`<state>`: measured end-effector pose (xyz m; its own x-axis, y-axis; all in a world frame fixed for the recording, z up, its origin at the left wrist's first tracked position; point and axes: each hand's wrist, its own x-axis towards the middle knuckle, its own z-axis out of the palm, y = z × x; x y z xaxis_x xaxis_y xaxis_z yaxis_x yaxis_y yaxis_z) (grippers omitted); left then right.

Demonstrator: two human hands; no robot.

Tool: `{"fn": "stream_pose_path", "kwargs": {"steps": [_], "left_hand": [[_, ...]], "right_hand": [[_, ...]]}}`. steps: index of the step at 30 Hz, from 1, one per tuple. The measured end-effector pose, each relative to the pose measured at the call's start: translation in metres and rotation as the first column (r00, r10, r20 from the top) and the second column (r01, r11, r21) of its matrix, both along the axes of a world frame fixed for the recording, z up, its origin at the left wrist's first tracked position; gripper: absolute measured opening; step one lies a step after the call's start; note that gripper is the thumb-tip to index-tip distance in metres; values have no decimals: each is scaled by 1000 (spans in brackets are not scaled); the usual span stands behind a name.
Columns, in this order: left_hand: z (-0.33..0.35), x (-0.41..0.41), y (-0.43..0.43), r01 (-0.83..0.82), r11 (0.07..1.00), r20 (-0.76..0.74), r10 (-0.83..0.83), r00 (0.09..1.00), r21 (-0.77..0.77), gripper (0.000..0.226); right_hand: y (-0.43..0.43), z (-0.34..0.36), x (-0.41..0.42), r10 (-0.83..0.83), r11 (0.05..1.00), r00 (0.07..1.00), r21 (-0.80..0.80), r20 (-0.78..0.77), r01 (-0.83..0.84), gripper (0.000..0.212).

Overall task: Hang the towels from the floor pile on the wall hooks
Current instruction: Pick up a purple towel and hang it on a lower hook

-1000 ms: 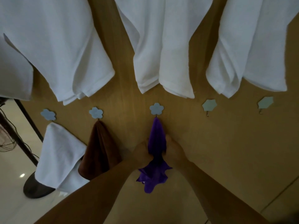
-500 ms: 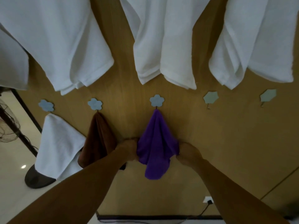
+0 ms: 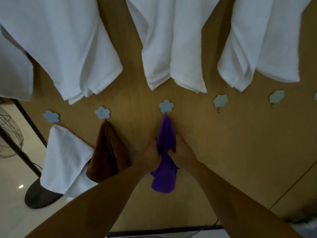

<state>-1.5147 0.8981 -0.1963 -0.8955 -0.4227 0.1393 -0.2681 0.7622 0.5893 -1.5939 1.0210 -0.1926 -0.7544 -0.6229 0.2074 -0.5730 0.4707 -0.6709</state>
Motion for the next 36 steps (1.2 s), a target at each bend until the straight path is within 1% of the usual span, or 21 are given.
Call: {"fn": "stream_pose_path", "kwargs": {"steps": [2,3,5,9,11,13,16,18,20,22,24,26,30,32,36], "left_hand": [[-5,7,-3,8,995,-9,-7,1000,95,46],[-8,12,-4,27,995,8,-27,1000,97,50],[-19,23,-11,86,995,102,-91,991,48,56],[-47,52,-18,259,965,319,-235,918,-36,42],[-58,68,-15,252,967,395,-216,893,-43,41],[-68,85,-10,265,964,425,-234,874,-15,46],[-83,106,8,416,909,503,-366,783,14,57],[-90,123,32,487,870,527,-449,722,73,59],[-91,135,63,584,809,540,-522,660,67,58],[-92,145,99,680,729,552,-600,578,80,56],[-95,161,138,754,635,555,-692,461,165,55],[-98,178,178,813,546,570,-741,356,203,59],[-109,220,261,904,387,623,-757,197,184,72],[-117,243,302,932,311,641,-757,123,188,73],[-141,291,380,959,197,678,-735,8,203,68]], "right_hand": [[10,-2,8,-80,997,995,-9,61,80,48],[17,-4,14,-118,993,989,-6,86,119,49],[33,-9,29,-202,979,975,42,87,199,54],[66,-29,69,-339,925,932,225,131,305,67],[83,-40,94,-397,893,904,297,159,339,69],[101,-49,127,-468,856,864,337,186,392,68],[127,-64,185,-577,794,790,372,209,481,67],[148,-72,226,-645,744,731,403,223,533,66],[174,-78,266,-713,683,664,443,227,581,65],[204,-82,301,-770,620,595,489,229,614,65],[234,-86,337,-826,551,514,524,230,650,64],[263,-90,373,-872,484,430,542,234,687,63],[321,-104,445,-932,361,271,564,241,743,60],[350,-114,482,-949,304,189,568,253,765,57],[407,-143,556,-953,194,3,599,304,777,51]]}}
